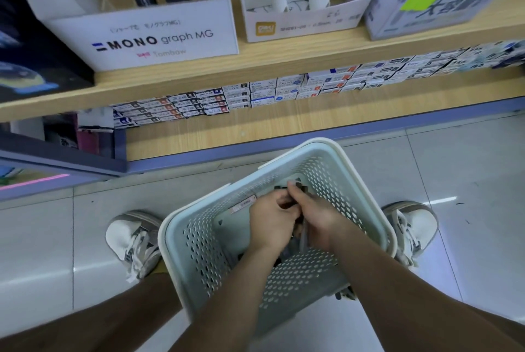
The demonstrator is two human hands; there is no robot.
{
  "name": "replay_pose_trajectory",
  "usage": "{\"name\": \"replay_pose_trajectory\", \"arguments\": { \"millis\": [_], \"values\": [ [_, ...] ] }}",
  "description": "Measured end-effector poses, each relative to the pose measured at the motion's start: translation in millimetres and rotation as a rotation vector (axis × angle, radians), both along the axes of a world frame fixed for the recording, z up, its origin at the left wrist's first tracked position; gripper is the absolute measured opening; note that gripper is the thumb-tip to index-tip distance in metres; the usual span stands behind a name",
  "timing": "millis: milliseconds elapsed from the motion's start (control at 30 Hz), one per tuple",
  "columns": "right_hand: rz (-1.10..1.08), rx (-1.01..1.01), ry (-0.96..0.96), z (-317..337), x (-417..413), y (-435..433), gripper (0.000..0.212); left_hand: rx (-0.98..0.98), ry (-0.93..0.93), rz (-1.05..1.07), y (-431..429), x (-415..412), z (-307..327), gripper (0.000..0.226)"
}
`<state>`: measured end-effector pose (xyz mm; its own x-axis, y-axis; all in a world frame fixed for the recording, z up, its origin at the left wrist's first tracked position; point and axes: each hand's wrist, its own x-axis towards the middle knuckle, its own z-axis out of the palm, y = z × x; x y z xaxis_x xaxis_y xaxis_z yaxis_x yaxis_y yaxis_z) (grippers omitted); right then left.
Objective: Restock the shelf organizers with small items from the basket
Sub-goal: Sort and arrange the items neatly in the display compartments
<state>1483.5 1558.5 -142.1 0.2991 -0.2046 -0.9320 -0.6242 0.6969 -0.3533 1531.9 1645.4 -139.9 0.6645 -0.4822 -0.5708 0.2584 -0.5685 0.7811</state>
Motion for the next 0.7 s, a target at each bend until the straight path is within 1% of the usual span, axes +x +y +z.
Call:
{"name": "replay_pose_trajectory", "arguments": {
  "millis": [67,100,133,167,200,267,300,333,433,533,600,700],
  "values": [
    [-0.017,-0.136,0.043,2,-1,-2,0.040,-0.027,0.076,0.028,2,1,-1,0.024],
    [-0.028,-0.201,0.073,0,-2,-2,0.041,-0.009,0.087,0.062,4,2,-5,0.021],
    [-0.032,-0.249,0.100,-3,-4,-4,0.044,0.033,0.053,0.089,6,4,-9,0.019],
    [-0.027,-0.274,0.120,-5,-5,-4,0.046,0.114,-0.024,0.082,8,4,-15,0.018],
    [-0.020,-0.278,0.131,-7,-7,-5,0.046,0.218,-0.112,0.041,9,3,-20,0.022],
    [-0.006,-0.265,0.140,-7,-8,-4,0.044,0.383,-0.226,-0.076,7,-5,-31,0.042],
    [-0.002,-0.256,0.141,-6,-9,-4,0.043,0.417,-0.252,-0.121,4,-10,-35,0.050],
    [-0.002,-0.248,0.143,-6,-9,-4,0.041,0.439,-0.281,-0.163,-1,-16,-40,0.054],
    [-0.019,-0.222,0.166,-4,-10,-4,0.040,0.507,-0.391,-0.291,-17,-24,-47,0.049],
    [-0.032,-0.217,0.194,0,-15,-6,0.040,0.504,-0.394,-0.444,-24,-18,-45,0.049],
    [-0.018,-0.209,0.187,6,-16,-7,0.039,0.492,-0.426,-0.541,-21,-12,-46,0.044],
    [0.037,-0.207,0.212,11,-16,-9,0.032,0.494,-0.435,-0.575,-10,-5,-49,0.045]
  ]
}}
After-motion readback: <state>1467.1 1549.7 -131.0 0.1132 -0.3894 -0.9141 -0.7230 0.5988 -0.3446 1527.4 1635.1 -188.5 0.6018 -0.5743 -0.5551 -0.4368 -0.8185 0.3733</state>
